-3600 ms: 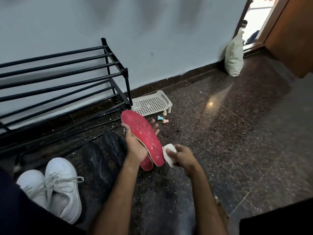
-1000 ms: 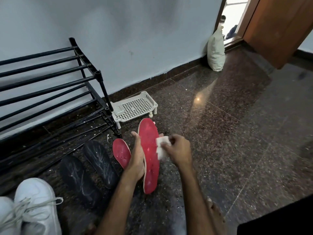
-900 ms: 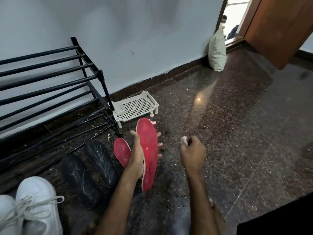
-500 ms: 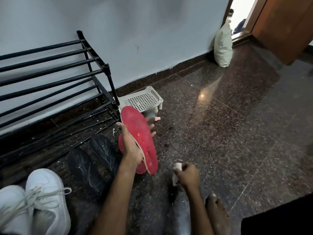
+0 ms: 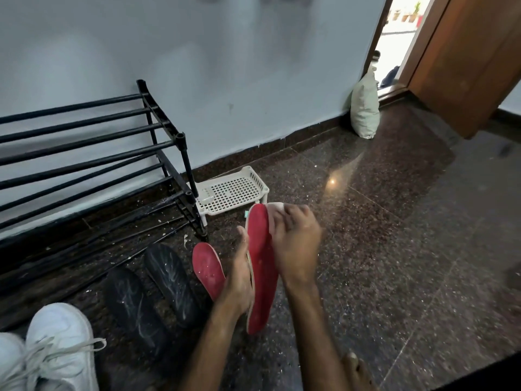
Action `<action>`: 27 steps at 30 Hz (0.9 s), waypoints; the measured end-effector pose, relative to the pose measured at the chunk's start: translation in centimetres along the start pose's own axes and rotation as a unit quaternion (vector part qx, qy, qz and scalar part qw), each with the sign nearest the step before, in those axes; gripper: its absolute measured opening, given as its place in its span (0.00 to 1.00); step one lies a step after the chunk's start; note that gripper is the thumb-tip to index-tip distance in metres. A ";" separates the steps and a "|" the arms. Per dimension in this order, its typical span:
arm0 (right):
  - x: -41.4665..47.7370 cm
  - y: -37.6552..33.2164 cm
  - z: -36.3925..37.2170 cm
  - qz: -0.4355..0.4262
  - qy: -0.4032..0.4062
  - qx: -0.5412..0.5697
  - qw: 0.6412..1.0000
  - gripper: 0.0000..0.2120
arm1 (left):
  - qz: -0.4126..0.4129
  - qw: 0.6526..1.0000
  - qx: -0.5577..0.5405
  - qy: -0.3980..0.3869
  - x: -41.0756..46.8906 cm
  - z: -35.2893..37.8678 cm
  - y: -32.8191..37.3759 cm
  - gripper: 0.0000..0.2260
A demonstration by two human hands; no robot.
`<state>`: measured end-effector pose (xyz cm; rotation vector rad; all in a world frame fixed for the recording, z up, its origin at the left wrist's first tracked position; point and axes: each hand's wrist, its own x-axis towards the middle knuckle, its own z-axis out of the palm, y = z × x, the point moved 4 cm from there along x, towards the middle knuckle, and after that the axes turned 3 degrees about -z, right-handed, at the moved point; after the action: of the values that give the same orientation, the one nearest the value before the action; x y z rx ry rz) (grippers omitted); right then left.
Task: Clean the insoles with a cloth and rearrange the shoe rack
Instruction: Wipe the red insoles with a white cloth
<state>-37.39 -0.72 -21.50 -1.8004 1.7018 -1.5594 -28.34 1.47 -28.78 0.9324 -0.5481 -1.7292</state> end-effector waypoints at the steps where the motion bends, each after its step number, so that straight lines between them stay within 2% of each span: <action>1: 0.0 -1.2 0.6 -0.038 -0.011 -0.010 0.999 0.08 | 0.001 1.000 -0.001 -0.004 -0.2 0.4 -0.1 0.33; 4: -0.5 -2.5 1.5 -0.099 -0.062 0.048 0.992 0.09 | 0.022 0.999 -0.028 0.001 -0.8 0.8 1.0 0.27; 6: -1.2 -2.2 1.8 -0.140 -0.113 0.083 0.980 0.09 | 0.027 0.997 -0.069 0.005 -1.0 0.2 1.8 0.29; 8: -2.2 -1.4 1.9 -0.162 -0.141 0.053 0.975 0.09 | 0.022 0.996 -0.088 0.008 -1.1 -0.7 2.2 0.33; 13: -2.7 -1.4 1.8 -0.095 -0.037 -0.045 0.994 0.08 | 0.012 0.998 -0.057 0.007 -1.4 -0.6 2.2 0.33; 16: -1.0 -2.9 1.9 -0.060 0.001 0.030 0.998 0.08 | 0.011 0.999 -0.045 -0.004 -1.8 0.1 2.8 0.31; 19: -0.4 -4.3 1.9 -0.092 -0.073 0.115 0.986 0.08 | 0.030 0.998 -0.059 -0.015 -1.8 0.1 4.0 0.30; 22: -1.8 -4.0 2.1 -0.130 -0.136 0.108 0.976 0.09 | 0.039 0.996 -0.077 -0.014 -1.7 -0.4 4.9 0.32; 27: -1.5 -2.5 1.2 -0.062 -0.009 0.012 0.998 0.10 | 0.001 1.000 -0.028 -0.014 -1.7 0.3 4.1 0.33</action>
<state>-34.60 0.69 -20.88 -1.9363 1.5850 -1.5995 -25.93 1.65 -25.01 0.8693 -0.5164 -1.7500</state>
